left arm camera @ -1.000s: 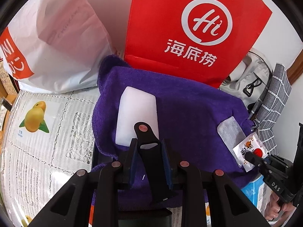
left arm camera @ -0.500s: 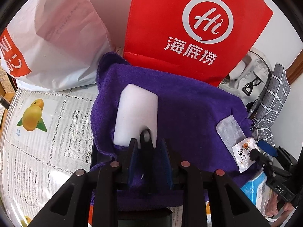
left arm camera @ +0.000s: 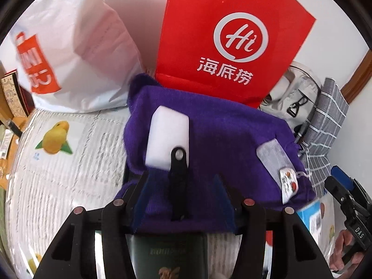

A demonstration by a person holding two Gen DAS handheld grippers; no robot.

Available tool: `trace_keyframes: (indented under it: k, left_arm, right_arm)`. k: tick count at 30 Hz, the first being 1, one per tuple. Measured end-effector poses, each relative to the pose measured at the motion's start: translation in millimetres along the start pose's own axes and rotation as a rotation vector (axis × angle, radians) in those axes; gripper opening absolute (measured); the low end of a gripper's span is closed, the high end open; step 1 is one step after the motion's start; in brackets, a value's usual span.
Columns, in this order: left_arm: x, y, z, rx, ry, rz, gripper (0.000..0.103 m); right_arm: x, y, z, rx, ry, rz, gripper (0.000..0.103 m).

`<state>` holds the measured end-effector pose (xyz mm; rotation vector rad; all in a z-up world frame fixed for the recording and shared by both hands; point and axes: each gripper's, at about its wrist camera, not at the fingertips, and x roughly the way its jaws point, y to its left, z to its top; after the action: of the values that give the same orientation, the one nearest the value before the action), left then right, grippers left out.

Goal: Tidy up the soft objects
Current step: 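Open the left tool onto the towel while the right tool releases the snack packet there, then grasp the white glove with the right tool while the left tool grasps the green tissue packet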

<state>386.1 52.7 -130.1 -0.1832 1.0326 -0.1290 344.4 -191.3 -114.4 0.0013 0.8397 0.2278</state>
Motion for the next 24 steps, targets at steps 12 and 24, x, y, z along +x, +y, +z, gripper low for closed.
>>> trace_keyframes:
  k: [12, 24]
  left_arm:
    - [-84.3, -3.0, -59.2, 0.045, -0.066, 0.014, 0.053]
    - [-104.9, 15.0, -129.4, 0.056, -0.043, 0.042, 0.053]
  right_arm:
    - [-81.7, 30.7, -77.5, 0.028, -0.017, 0.087, 0.065]
    - [-61.0, 95.2, -151.2, -0.084, 0.07, 0.201, 0.065]
